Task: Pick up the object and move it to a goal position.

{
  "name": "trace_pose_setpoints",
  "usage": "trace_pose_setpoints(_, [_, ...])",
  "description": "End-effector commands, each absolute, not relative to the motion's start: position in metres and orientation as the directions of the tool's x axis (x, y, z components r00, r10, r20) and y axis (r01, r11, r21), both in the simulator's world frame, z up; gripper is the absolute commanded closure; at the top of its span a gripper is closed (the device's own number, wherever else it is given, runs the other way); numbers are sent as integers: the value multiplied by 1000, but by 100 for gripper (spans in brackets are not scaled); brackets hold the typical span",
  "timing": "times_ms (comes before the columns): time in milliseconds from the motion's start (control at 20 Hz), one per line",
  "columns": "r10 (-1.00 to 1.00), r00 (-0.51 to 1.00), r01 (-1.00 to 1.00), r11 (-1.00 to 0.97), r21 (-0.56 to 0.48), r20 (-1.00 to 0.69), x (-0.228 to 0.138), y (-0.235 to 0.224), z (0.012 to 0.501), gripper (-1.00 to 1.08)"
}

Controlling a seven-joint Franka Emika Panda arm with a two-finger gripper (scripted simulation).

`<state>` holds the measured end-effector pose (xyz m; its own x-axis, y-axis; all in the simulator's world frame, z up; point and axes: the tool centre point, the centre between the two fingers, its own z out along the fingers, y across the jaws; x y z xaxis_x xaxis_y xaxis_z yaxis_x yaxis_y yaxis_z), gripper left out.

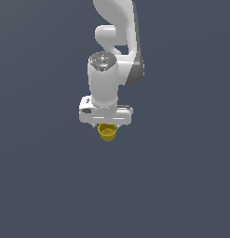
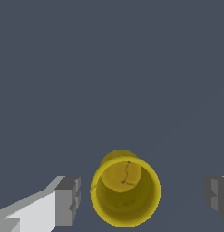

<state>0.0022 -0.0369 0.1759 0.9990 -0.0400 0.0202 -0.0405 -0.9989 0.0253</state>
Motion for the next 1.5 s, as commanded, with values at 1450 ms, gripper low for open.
trace_pose_setpoints(1450, [-127, 982, -121, -991, -53, 136, -15, -36, 143, -20])
